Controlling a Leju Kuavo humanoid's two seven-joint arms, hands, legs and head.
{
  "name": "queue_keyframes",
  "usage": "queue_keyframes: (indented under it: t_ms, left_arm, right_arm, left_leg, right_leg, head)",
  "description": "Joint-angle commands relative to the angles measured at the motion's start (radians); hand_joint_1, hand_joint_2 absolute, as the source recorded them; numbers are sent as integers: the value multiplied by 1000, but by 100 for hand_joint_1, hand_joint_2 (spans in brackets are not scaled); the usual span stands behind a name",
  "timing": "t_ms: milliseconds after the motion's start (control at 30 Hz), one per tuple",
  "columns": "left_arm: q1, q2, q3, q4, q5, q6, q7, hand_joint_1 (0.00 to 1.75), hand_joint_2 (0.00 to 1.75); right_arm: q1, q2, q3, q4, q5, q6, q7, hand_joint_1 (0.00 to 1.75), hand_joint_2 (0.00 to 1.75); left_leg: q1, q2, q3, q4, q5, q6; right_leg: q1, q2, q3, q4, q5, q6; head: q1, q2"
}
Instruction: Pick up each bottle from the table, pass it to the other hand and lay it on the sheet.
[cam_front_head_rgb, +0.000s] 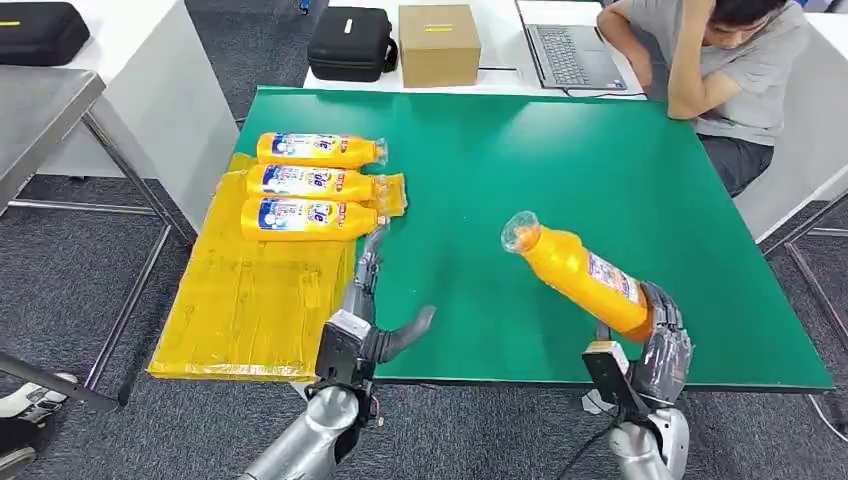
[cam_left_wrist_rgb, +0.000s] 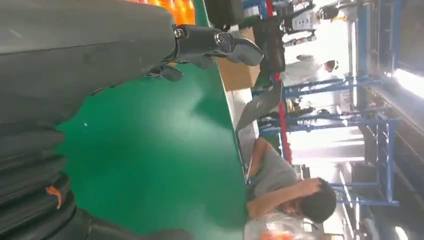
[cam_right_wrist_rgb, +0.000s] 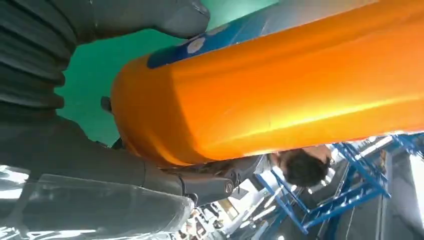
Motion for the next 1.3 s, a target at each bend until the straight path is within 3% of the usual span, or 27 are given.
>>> queue_keyframes:
  t_ms: [33, 233, 467, 1300]
  left_arm:
    - [-63, -46, -65, 234, 51, -128, 2, 0, 175]
    - [-90, -55, -159, 277, 206, -242, 22, 0, 175]
    - [-119, -55, -219, 266, 291, -248, 70, 0, 175]
    - [-211, -55, -226, 305, 470, -158, 76, 0, 175]
  right_arm:
    - [-15, 69, -8, -54, 34, -2, 0, 175, 175]
    - [-6, 104, 25, -140, 36, -2, 0, 175, 175]
    - [-57, 142, 81, -128, 17, -2, 0, 175, 175]
    - [-76, 163, 261, -65, 0, -2, 0, 175, 175]
  left_leg:
    - [1, 1, 5, 0, -3, -3]
    - [0, 1, 4, 0, -2, -2]
    - [1, 2, 2, 1, -2, -2]
    - [1, 2, 2, 0, -1, -2]
  right_leg:
    - [1, 0, 5, 0, -3, -3]
    - [1, 0, 3, 1, -2, -2]
    - [1, 1, 1, 1, -1, -2]
    - [1, 1, 1, 1, 0, -1]
  head:
    - [0, 0]
    - [0, 0]
    - [0, 0]
    - [0, 0]
